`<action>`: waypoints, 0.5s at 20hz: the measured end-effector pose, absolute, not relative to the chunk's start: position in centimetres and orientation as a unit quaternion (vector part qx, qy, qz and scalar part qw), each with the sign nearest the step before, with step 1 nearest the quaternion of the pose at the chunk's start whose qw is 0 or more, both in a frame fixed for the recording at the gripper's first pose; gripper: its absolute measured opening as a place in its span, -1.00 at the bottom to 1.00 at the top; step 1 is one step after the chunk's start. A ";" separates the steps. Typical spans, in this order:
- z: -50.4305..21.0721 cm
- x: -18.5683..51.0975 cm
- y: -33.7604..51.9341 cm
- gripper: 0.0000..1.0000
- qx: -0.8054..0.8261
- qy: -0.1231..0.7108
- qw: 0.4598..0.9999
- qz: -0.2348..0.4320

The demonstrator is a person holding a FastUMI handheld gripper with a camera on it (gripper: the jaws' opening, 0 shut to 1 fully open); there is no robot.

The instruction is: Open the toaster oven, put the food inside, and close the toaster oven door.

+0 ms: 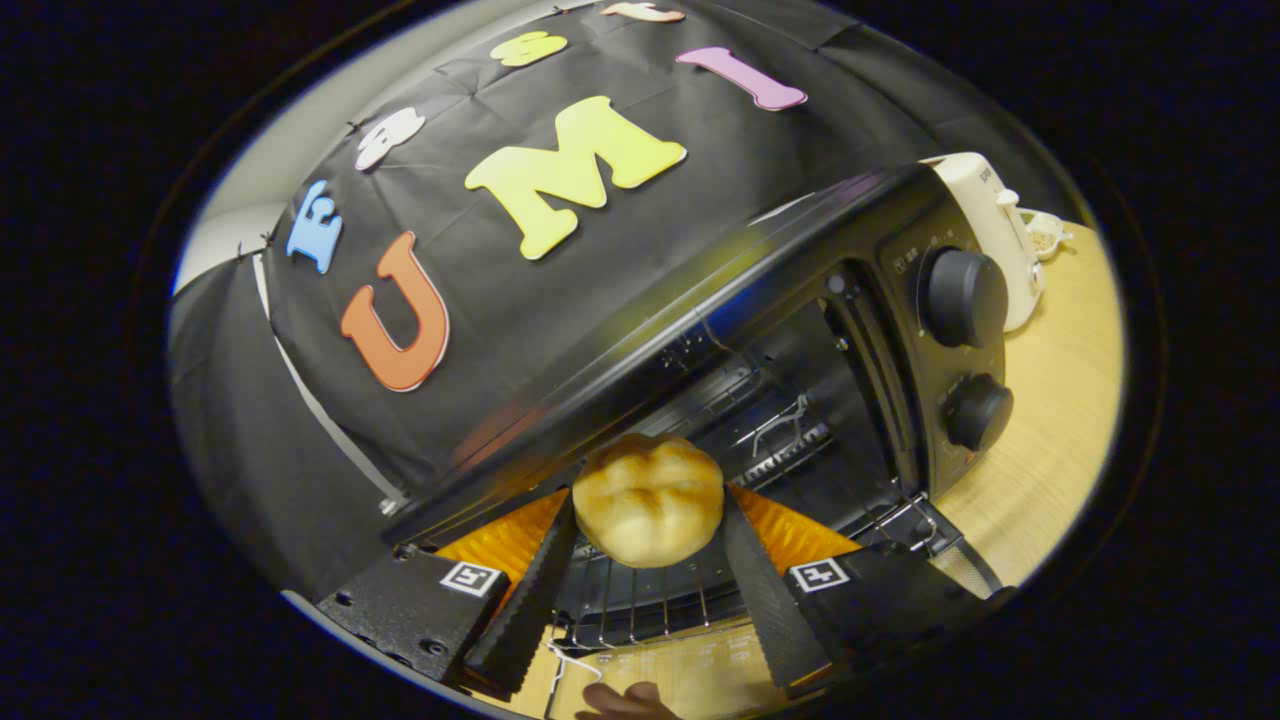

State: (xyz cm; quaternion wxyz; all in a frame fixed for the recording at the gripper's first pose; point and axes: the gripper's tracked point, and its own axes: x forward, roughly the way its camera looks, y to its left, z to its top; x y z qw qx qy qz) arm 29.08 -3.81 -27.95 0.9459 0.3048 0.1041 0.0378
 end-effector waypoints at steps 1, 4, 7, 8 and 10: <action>-27.8 29.2 -4.3 0.85 0.282 0.098 0.954 0.032; -27.3 29.2 -4.5 1.00 0.242 0.081 0.966 0.035; -27.4 27.8 -5.1 1.00 0.248 0.086 0.964 0.039; -27.4 27.3 -5.2 1.00 0.254 0.088 0.962 0.041; -27.6 25.8 -5.4 1.00 0.259 0.093 0.961 0.042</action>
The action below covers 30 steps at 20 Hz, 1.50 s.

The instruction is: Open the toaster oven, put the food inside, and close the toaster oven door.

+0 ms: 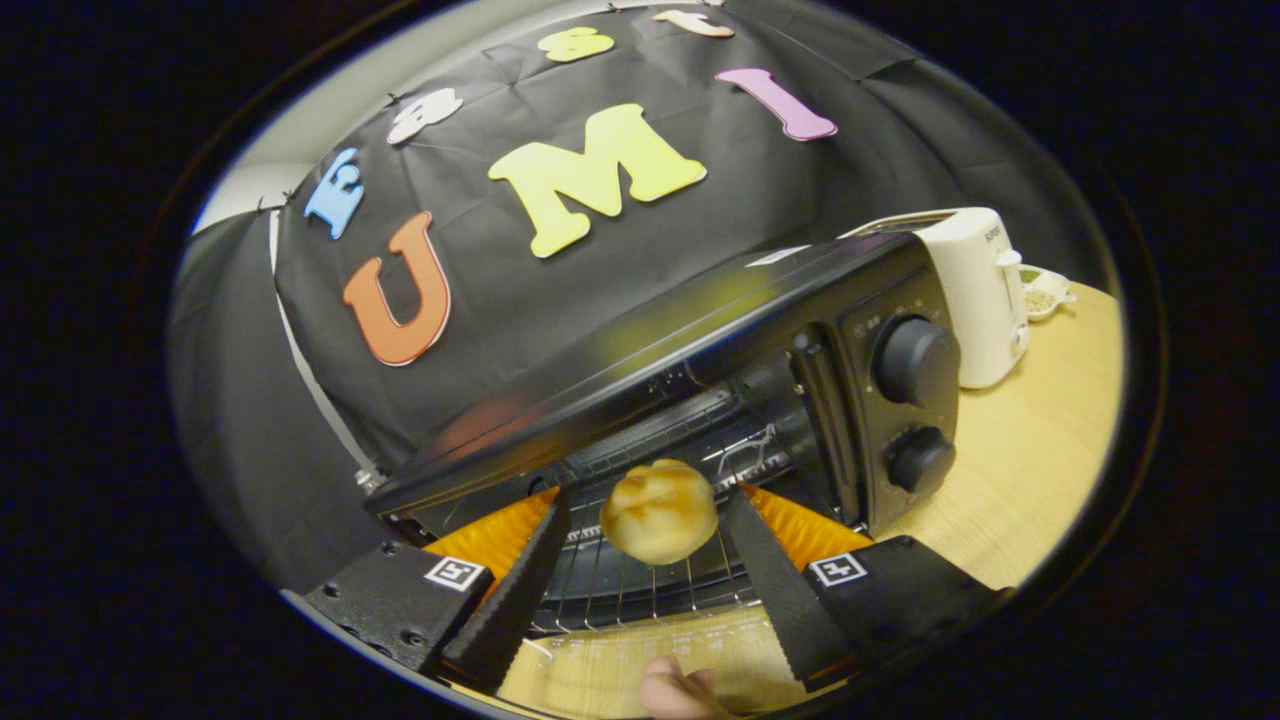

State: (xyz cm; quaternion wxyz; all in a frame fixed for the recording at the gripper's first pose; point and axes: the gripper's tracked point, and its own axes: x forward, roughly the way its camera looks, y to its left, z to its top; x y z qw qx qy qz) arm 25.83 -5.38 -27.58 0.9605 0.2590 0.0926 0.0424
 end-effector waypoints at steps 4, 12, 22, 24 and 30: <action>-27.6 22.2 -5.6 1.00 0.237 0.101 0.965 0.047; -27.7 15.0 -5.6 1.00 0.110 0.138 0.984 0.025; -32.8 9.9 -2.9 1.00 0.016 0.184 0.983 0.006; -33.8 9.9 -2.7 1.00 0.003 0.183 0.983 0.005; -37.8 9.3 -1.3 1.00 0.026 0.252 0.967 0.003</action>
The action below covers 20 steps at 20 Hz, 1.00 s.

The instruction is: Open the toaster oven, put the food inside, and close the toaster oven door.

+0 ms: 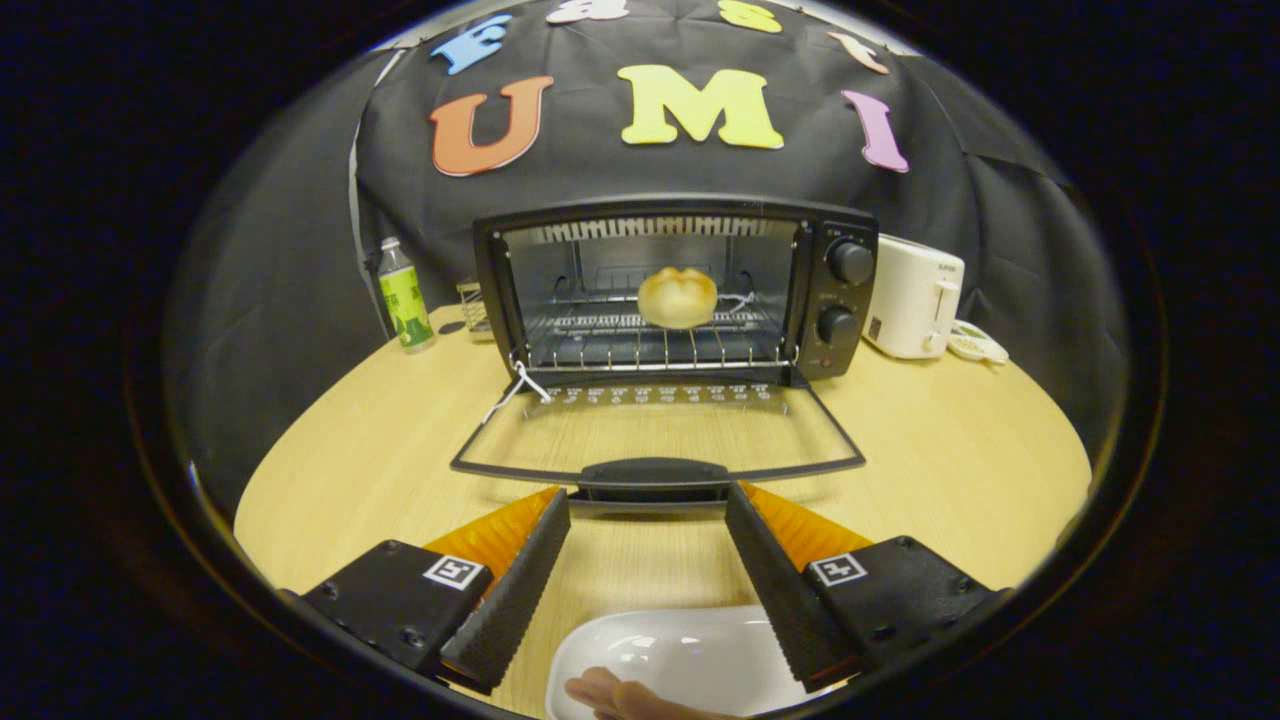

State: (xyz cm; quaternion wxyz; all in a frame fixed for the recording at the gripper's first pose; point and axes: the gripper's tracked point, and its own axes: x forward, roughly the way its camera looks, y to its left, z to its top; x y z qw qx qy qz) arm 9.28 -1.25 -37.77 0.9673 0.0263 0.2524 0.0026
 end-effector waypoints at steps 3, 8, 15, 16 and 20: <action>-39.4 9.2 0.5 1.00 0.034 0.288 0.957 0.008; -38.6 10.5 -0.1 1.00 0.041 0.270 0.962 -0.015; -37.9 10.6 0.2 1.00 0.061 0.282 0.957 -0.020; -37.6 10.5 0.2 1.00 0.059 0.278 0.959 -0.021; -35.9 10.5 0.3 1.00 0.046 0.240 0.969 -0.028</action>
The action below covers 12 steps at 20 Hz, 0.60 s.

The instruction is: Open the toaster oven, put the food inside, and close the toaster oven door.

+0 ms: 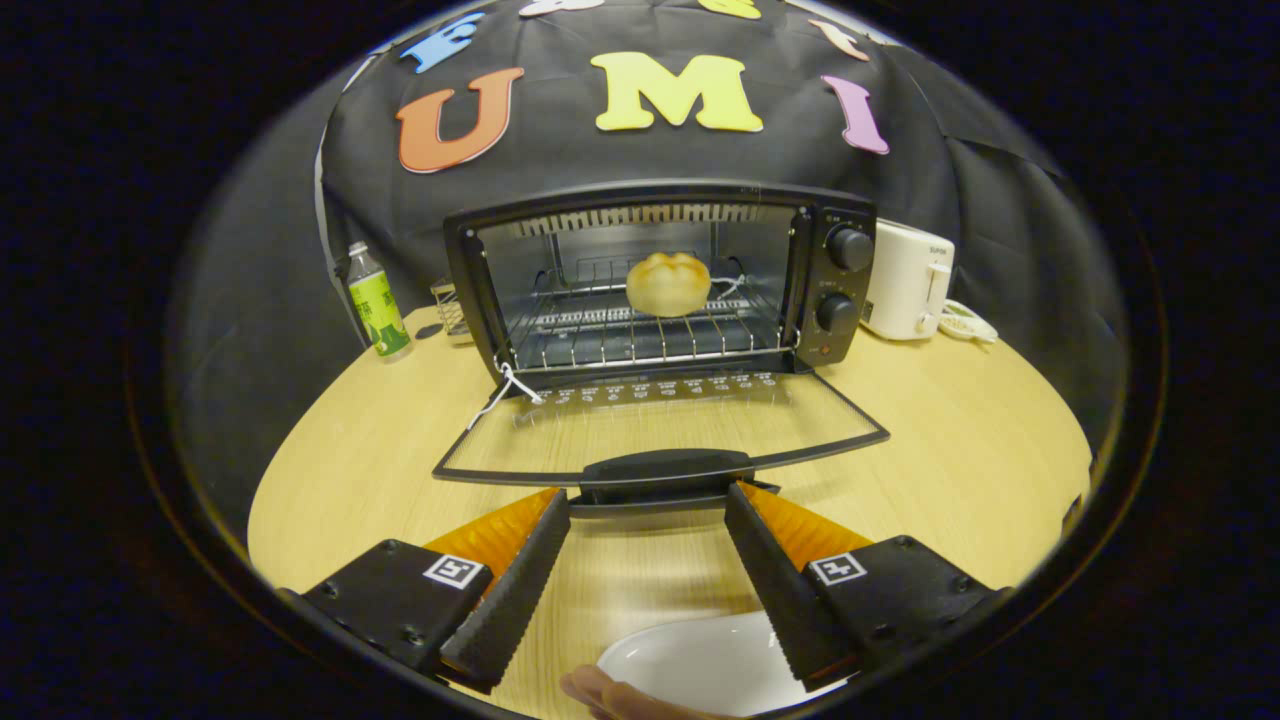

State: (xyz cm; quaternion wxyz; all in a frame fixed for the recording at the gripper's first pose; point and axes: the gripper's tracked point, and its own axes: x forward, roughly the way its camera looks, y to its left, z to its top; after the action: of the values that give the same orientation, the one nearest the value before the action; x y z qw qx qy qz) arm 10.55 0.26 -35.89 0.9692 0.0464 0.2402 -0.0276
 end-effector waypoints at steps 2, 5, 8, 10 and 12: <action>-34.8 10.5 0.3 1.00 0.037 0.214 0.976 -0.028; -33.5 10.7 0.3 1.00 0.033 0.185 0.982 -0.025; -33.8 10.9 0.2 1.00 0.054 0.203 0.977 -0.028; -33.7 11.1 0.2 1.00 0.058 0.208 0.976 -0.030; -32.7 11.1 0.2 1.00 0.054 0.193 0.979 -0.027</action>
State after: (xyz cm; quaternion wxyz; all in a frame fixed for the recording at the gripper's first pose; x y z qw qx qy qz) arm 11.12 0.22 -32.73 0.9793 0.0539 0.1933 -0.0275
